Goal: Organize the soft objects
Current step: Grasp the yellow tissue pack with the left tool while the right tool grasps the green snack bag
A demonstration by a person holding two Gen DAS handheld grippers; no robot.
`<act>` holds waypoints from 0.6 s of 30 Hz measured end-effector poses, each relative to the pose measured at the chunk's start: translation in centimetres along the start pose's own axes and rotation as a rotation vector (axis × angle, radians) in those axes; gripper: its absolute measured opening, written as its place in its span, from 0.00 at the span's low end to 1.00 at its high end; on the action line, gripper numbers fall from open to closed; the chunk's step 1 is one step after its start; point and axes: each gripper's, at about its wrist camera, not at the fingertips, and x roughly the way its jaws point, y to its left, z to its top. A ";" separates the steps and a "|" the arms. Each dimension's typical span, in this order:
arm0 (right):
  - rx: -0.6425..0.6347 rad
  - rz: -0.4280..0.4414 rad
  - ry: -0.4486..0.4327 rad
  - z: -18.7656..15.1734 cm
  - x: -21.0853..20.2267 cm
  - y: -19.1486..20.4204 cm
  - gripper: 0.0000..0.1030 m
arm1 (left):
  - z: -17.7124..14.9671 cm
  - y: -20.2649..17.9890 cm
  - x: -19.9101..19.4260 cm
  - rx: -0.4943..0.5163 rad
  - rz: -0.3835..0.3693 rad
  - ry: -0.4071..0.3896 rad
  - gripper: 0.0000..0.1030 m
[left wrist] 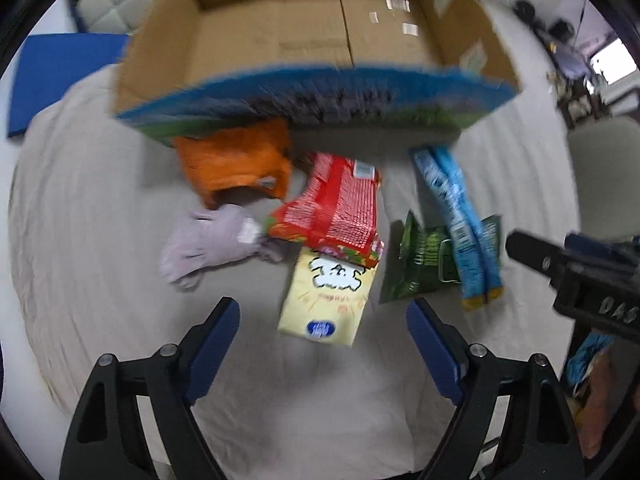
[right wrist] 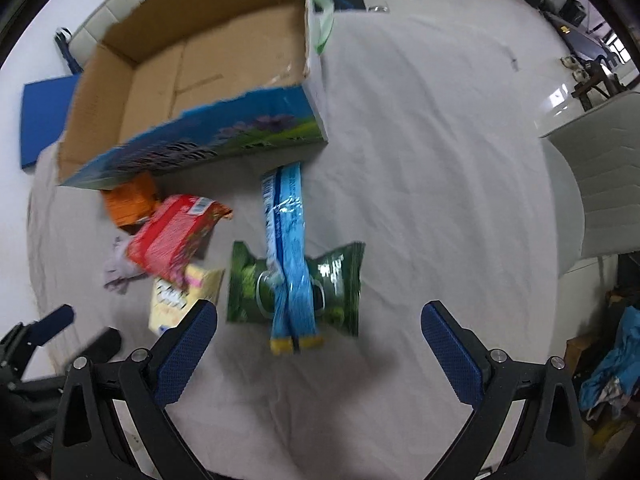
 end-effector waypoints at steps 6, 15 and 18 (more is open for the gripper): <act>0.020 0.061 0.101 2.3 5.3 0.3 0.83 | 1.0 -0.8 6.2 0.035 0.028 0.119 0.83; 0.023 0.100 0.154 3.3 8.1 -0.6 0.38 | 0.8 0.0 8.9 -0.021 -0.013 0.137 0.65; 0.031 0.088 0.134 3.3 6.9 -1.9 0.35 | 0.4 0.4 8.9 -0.049 -0.029 0.131 0.63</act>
